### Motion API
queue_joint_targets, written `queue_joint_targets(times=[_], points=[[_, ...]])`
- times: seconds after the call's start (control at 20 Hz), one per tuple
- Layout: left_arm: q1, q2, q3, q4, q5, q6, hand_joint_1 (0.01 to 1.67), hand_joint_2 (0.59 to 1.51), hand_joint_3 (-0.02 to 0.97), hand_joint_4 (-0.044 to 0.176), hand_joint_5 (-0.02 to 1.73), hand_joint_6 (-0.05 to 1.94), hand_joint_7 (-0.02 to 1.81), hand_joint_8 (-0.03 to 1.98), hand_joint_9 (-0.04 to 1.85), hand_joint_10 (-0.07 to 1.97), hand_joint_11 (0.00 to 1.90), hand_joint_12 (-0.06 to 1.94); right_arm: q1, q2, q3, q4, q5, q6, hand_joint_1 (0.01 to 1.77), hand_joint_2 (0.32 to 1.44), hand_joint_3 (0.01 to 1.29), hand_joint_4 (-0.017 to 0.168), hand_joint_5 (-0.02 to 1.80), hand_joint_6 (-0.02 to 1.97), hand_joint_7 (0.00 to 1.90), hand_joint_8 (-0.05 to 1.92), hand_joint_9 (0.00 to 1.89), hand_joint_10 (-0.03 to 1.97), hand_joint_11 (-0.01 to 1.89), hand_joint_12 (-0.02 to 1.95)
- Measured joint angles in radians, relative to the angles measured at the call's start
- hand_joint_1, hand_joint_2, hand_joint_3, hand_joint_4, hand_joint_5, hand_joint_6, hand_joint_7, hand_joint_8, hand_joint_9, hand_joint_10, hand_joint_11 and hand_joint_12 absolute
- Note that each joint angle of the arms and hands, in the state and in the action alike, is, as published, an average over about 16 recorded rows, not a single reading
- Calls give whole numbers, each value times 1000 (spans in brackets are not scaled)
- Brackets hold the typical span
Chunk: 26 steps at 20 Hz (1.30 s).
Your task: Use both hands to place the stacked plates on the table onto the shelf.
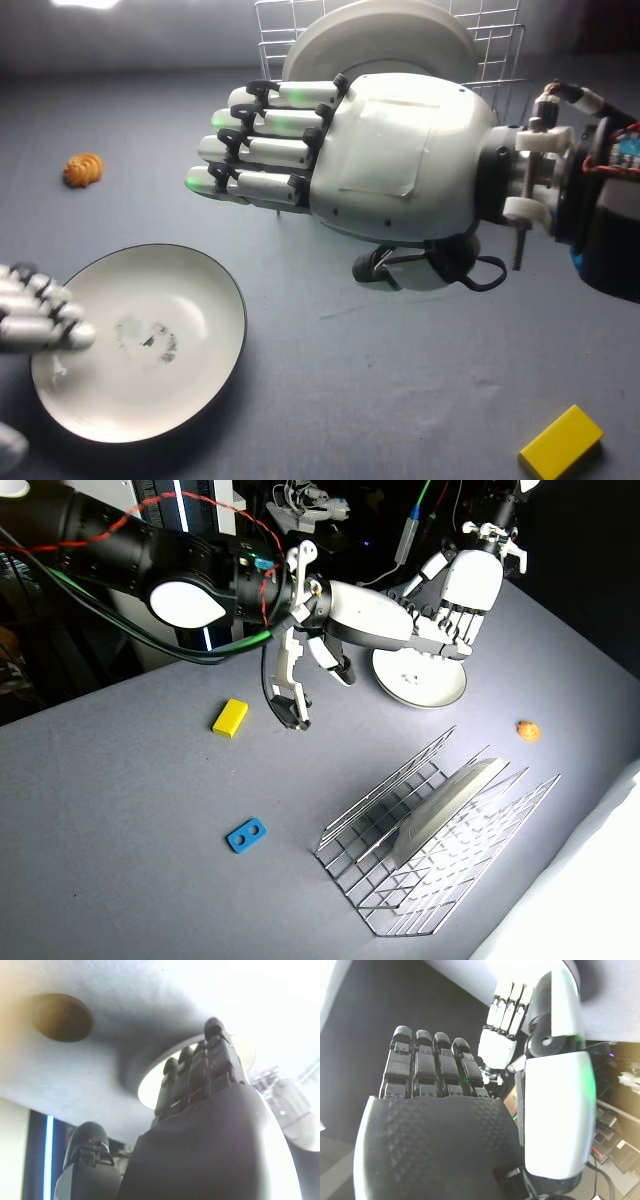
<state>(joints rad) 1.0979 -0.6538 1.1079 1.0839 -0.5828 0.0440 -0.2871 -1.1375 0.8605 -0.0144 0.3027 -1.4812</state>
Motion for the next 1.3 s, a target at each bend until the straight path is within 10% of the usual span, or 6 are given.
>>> queue_joint_targets(times=[0.85, 1.3], points=[[-62, -59, 72, -41, -103, 313, 16, 1149, 11, 0, 44, 19, 28, -1, 19, -56, 17, 6, 66, 85, -88, 4, -44, 12, 1127, 969, 13, 3, 17, 42, 20, 24, 22, 8, 23, 26], [-45, -76, 92, -41, -80, 368, 15, 1144, 11, 0, 45, 16, 28, -1, 15, -56, 20, 5, 66, 90, -101, 4, -48, 12, 1104, 970, 13, 3, 18, 42, 20, 24, 21, 8, 22, 23]])
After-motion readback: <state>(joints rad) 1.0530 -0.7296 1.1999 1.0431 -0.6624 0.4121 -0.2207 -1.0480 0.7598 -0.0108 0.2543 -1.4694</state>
